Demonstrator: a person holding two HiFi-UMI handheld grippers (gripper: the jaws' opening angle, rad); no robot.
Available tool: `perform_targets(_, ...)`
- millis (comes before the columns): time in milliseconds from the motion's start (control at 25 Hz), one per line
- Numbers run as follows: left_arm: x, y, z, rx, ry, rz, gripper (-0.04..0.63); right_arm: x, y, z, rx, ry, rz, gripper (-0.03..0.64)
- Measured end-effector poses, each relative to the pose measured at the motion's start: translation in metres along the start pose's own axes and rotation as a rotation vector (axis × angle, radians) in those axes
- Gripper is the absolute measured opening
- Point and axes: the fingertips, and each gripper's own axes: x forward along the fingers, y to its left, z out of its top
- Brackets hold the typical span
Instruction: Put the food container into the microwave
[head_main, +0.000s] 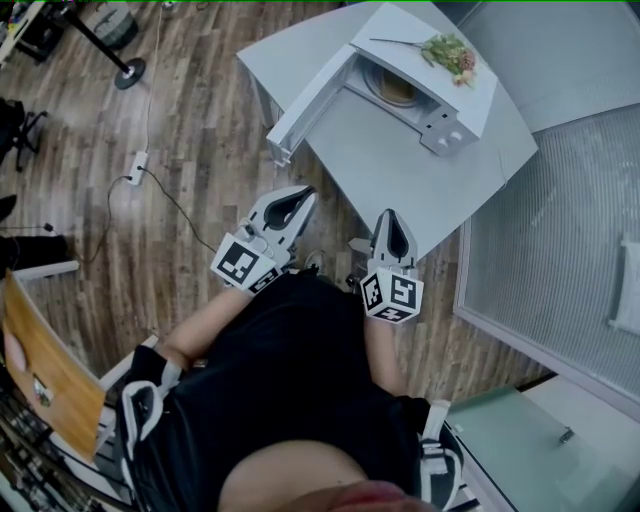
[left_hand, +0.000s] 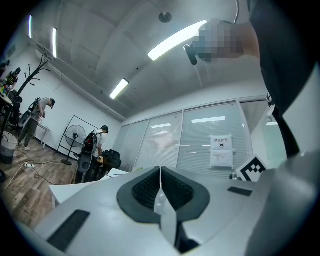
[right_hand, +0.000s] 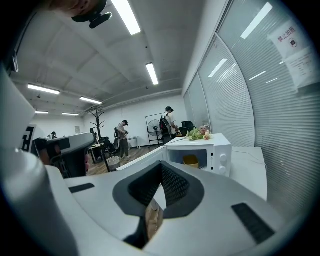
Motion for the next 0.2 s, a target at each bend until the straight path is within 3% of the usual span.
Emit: perform_targets(200, -0.0018, 0.0001, -0.0013, -0.004, -0.002, -0.004, 0.028, 0.0000, 0.0029, -0.0018, 0.000, 0.000, 0.003, 0.024)
